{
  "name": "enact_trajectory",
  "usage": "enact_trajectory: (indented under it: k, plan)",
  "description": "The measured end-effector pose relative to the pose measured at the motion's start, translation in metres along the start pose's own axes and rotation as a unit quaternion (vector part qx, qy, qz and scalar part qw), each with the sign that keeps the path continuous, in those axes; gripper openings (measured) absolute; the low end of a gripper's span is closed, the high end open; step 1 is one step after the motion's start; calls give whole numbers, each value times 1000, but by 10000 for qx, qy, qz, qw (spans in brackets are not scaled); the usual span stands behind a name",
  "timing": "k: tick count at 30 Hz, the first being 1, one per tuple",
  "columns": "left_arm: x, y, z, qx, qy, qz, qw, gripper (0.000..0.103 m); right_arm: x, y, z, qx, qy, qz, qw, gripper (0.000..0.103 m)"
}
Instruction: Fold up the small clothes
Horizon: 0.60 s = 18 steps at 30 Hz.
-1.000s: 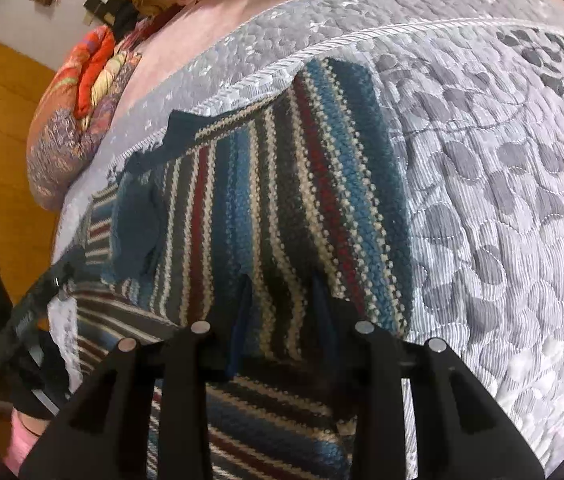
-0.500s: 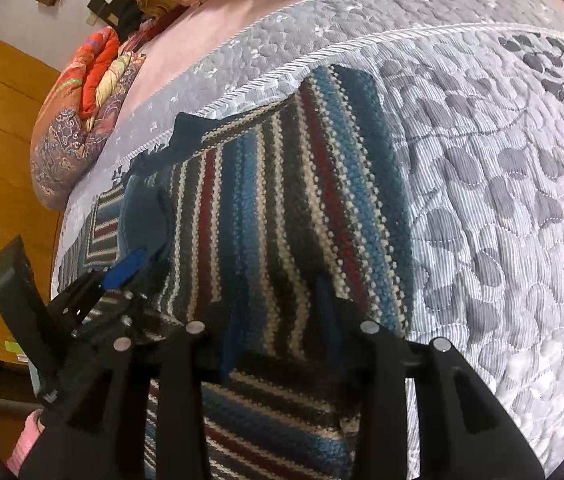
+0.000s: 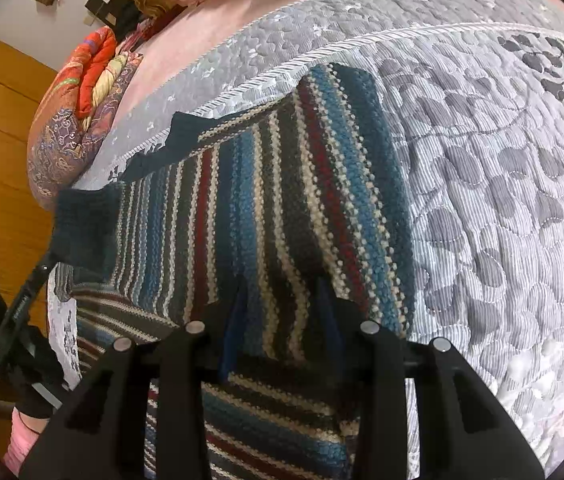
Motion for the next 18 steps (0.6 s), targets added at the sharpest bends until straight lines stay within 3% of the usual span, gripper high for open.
enact_trajectory:
  k: [5,11,13,16,18]
  plan:
    - [11,14,56,-568,-248,348,9975,11,4,-1,1,9,79,2,10000,36]
    - [19,33,122,-1333,-878,629,9852,13,7,-3,6,-14,293,25,9996,36]
    - [13,27,127,-1442,-884,505,9843,12,4,-8,11,57,296,-35,9995,38]
    - [7,9,103,-1301,-576,270,9895,13,-2,-18,31,34,54,-165,9998,38]
    - [9,2,77,-1147,-280,253,9927,22,0,-19,50,-38,-160,-138,9998,39]
Point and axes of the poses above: each gripper's, at about its wrist camera, not at the fingertips, and x roughly the way its jaws point, z to its left, y to its underside, the point moved 5 cm from there along x, roughly the way its jaws point, and after that the axes turned 6 degrees about -z, right-handed, at the moved point
